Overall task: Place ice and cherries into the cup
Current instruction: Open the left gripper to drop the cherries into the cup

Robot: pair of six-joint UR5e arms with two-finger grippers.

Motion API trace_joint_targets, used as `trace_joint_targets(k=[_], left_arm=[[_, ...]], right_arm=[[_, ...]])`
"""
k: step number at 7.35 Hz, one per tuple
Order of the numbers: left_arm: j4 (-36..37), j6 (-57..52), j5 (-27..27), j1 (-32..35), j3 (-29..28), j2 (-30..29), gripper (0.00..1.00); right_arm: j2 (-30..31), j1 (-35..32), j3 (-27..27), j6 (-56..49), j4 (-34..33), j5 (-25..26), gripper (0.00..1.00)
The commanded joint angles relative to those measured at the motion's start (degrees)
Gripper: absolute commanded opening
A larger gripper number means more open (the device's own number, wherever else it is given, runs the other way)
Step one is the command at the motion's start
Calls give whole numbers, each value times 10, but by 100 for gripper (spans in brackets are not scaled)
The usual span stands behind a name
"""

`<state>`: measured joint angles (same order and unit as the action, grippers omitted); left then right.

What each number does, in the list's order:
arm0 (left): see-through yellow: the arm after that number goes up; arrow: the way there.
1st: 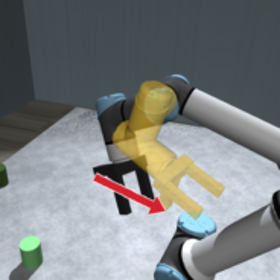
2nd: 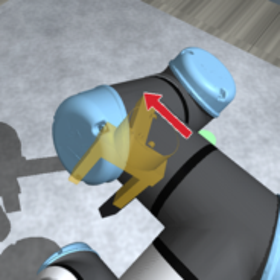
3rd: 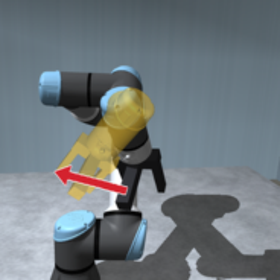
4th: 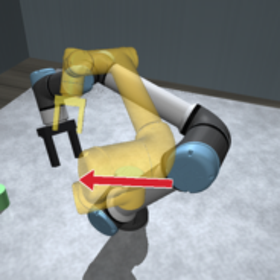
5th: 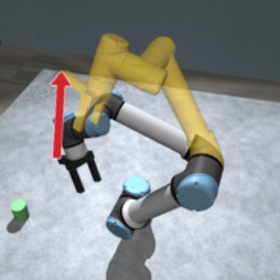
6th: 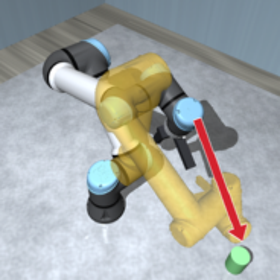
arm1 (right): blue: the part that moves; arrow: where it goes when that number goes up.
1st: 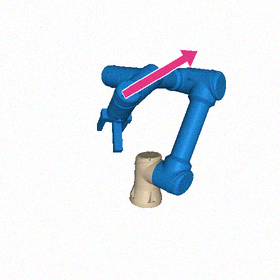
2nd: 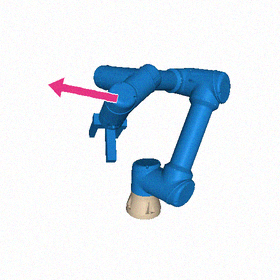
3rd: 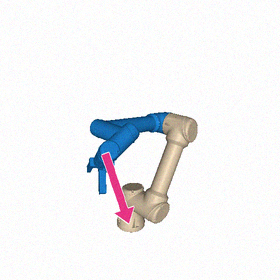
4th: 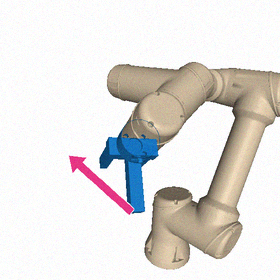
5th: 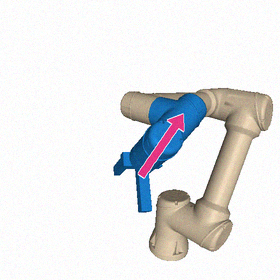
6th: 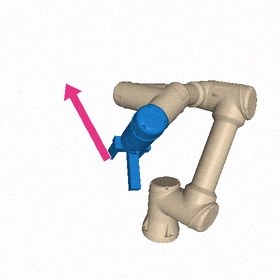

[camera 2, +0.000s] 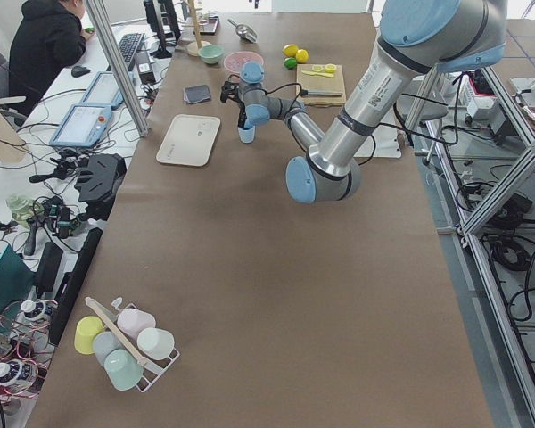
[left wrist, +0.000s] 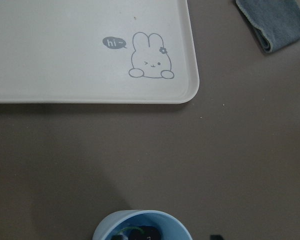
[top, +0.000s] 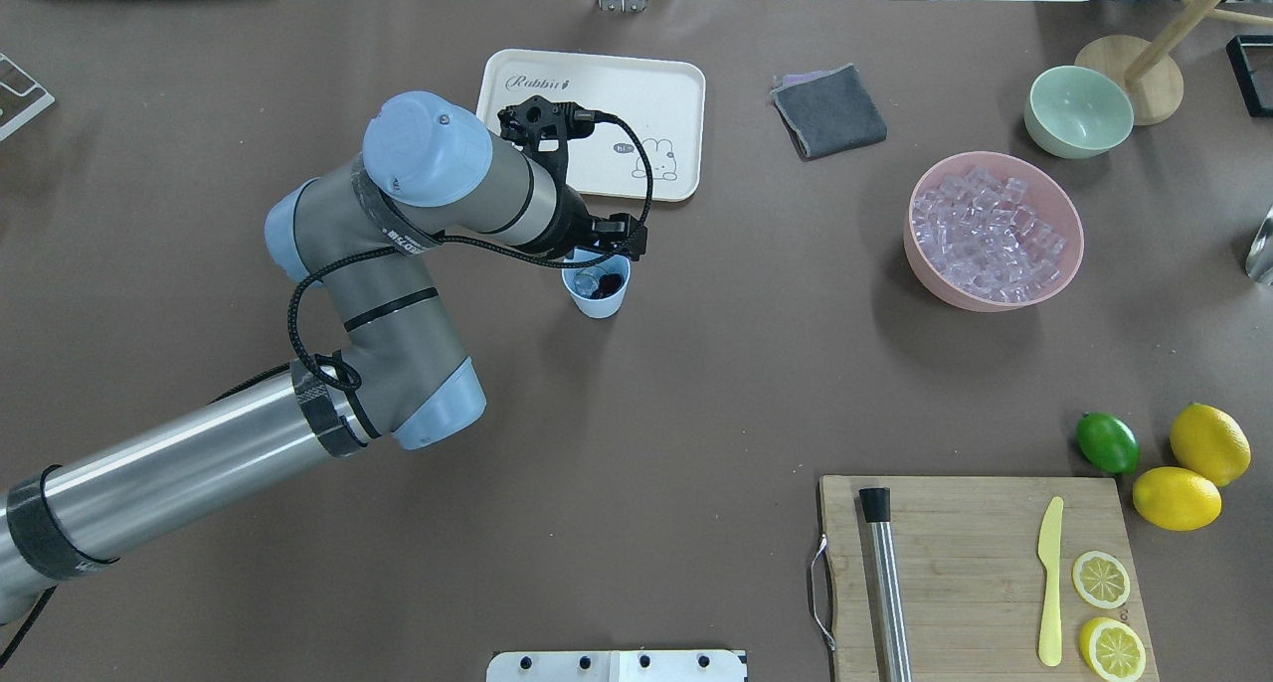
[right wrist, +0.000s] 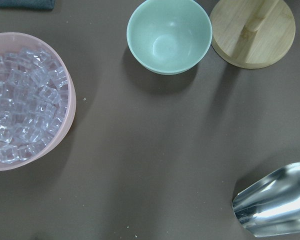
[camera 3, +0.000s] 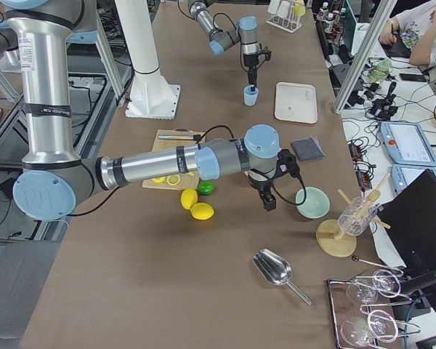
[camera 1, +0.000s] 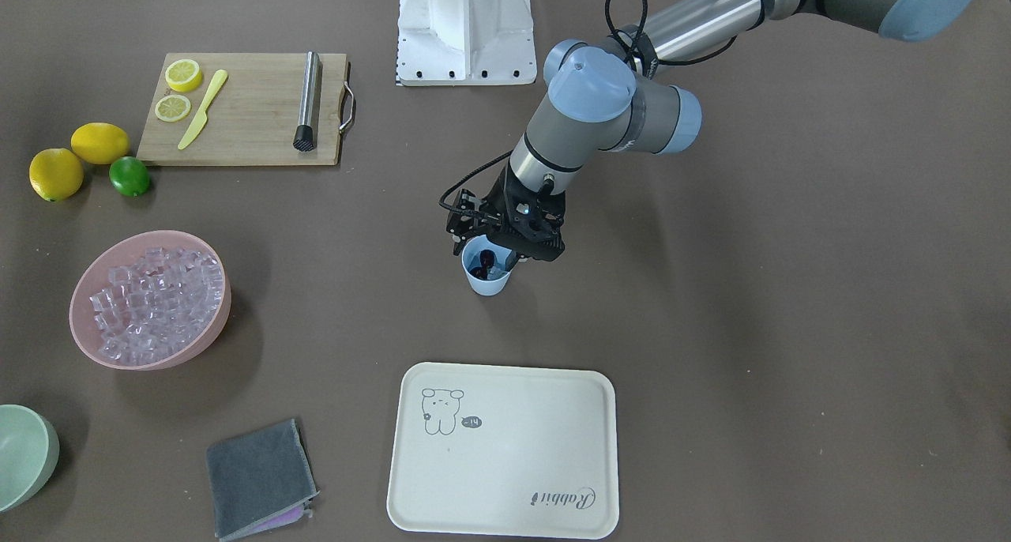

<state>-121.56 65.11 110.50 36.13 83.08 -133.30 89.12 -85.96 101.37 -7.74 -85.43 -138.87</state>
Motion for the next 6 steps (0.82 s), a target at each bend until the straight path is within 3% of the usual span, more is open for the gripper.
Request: trace_joint_targets(k=[1, 2, 3, 5, 6], left_arm=[[48, 0, 72, 74, 80, 62, 98], [93, -31, 89, 138, 122, 117, 98], [127, -136, 117, 187, 150, 172, 98], [237, -377, 186, 351, 122, 208, 98], [309, -483, 184, 401, 109, 208, 98]], right_arm=[[0, 0, -5, -1, 0, 1, 99], [4, 0, -11, 0, 0, 5, 99], [6, 1, -13, 0, -1, 5, 99], [24, 0, -13, -2, 0, 4, 99], [29, -1, -16, -2, 25, 7, 99]])
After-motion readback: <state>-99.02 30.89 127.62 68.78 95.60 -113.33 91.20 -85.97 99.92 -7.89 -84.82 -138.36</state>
